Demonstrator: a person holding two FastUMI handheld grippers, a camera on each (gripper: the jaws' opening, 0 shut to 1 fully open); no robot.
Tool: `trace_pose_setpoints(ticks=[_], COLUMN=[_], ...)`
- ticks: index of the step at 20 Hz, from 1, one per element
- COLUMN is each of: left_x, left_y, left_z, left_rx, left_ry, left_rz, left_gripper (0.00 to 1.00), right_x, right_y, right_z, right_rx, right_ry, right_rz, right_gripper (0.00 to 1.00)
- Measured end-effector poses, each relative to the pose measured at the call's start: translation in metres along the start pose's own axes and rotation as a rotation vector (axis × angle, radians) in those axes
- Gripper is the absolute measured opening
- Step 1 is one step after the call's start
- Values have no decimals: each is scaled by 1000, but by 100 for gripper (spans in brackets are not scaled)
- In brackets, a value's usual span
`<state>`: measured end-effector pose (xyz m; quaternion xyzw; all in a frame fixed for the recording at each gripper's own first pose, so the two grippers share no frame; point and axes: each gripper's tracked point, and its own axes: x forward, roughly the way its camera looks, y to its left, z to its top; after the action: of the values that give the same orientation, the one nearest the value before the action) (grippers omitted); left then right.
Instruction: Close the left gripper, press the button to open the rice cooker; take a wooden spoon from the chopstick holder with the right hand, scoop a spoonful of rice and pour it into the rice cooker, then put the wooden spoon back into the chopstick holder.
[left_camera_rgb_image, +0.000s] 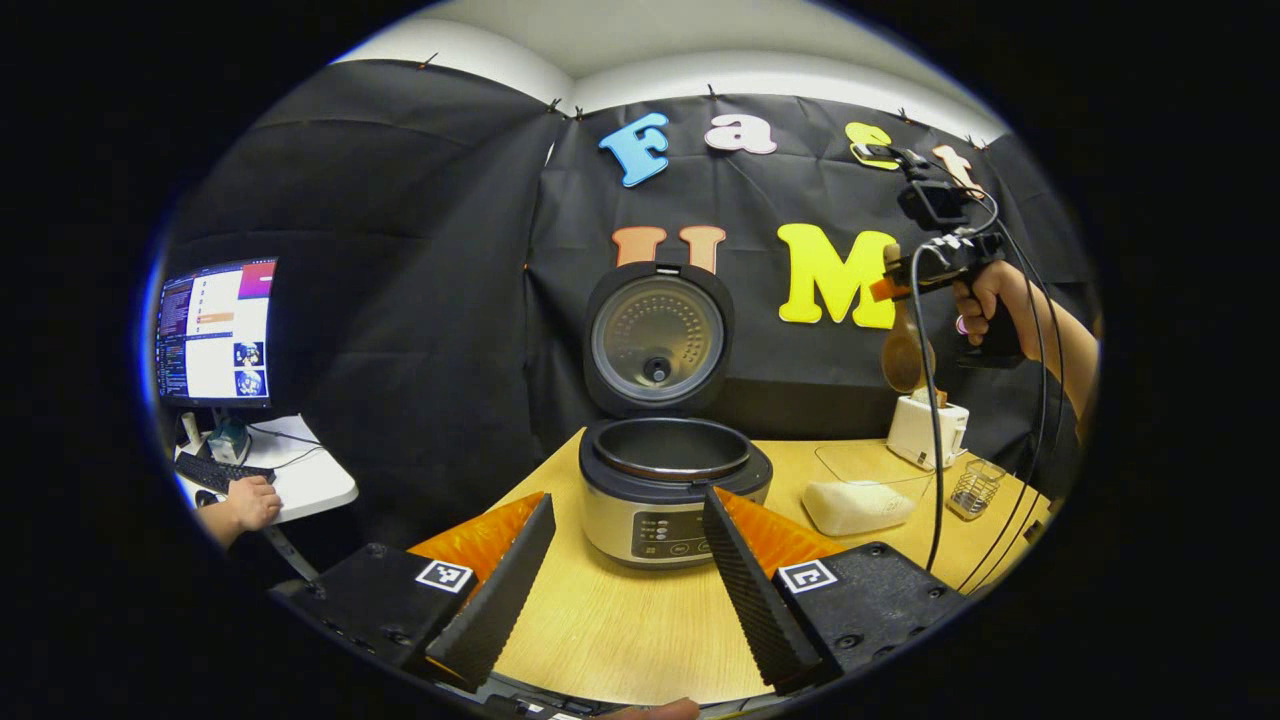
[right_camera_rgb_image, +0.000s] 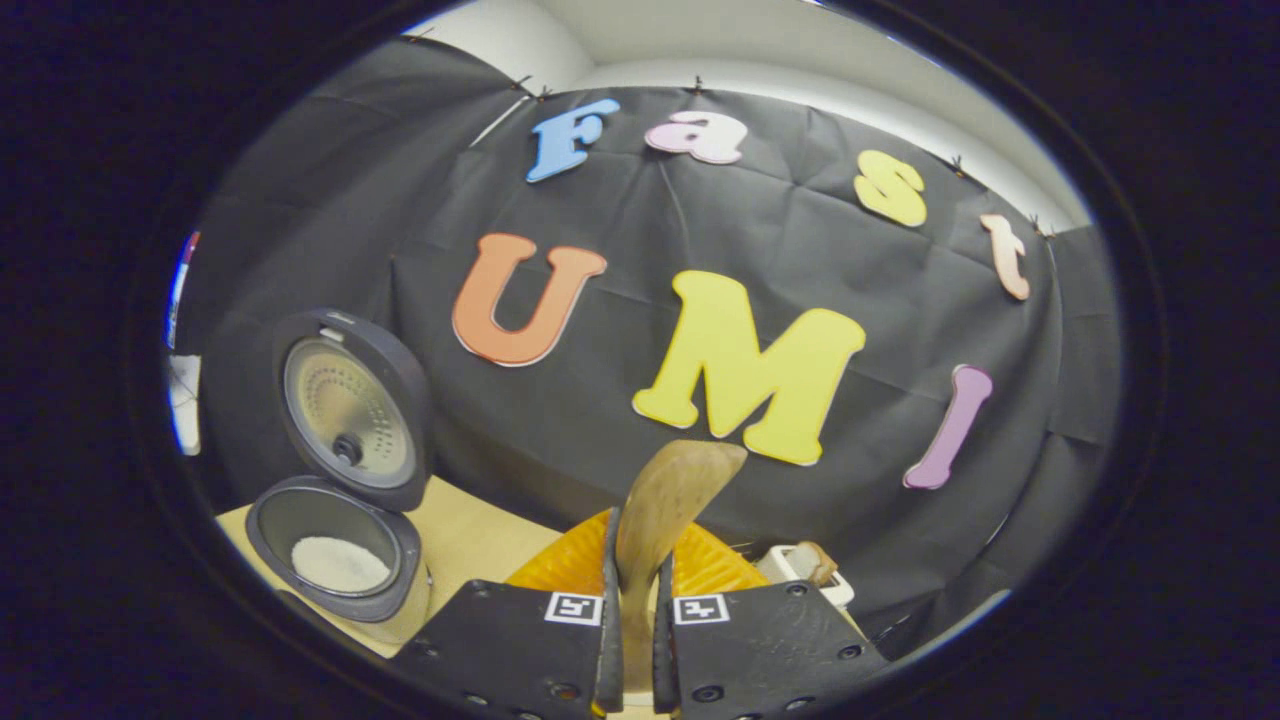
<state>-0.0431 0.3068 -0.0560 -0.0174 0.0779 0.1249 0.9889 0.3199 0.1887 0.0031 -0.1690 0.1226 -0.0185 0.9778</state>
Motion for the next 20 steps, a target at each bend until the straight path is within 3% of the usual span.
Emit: trace_pose_setpoints(ticks=[11,17,20], left_x=[-5,-2,-1], left_y=[-23,-25,-33], left_z=[11,8,5], left_rx=[16,19,28], left_ry=[-19,-3,9], left_rz=[-57,-51,-56], left_gripper=[95,95,95], right_x=[1,12,12], right_y=[-167,-233,-246], right_z=[-68,-133,-164], right_rx=[254,229,241], right_ry=[15,61,98], right_rz=[-163,-215,-212], right_gripper=[12,12,12])
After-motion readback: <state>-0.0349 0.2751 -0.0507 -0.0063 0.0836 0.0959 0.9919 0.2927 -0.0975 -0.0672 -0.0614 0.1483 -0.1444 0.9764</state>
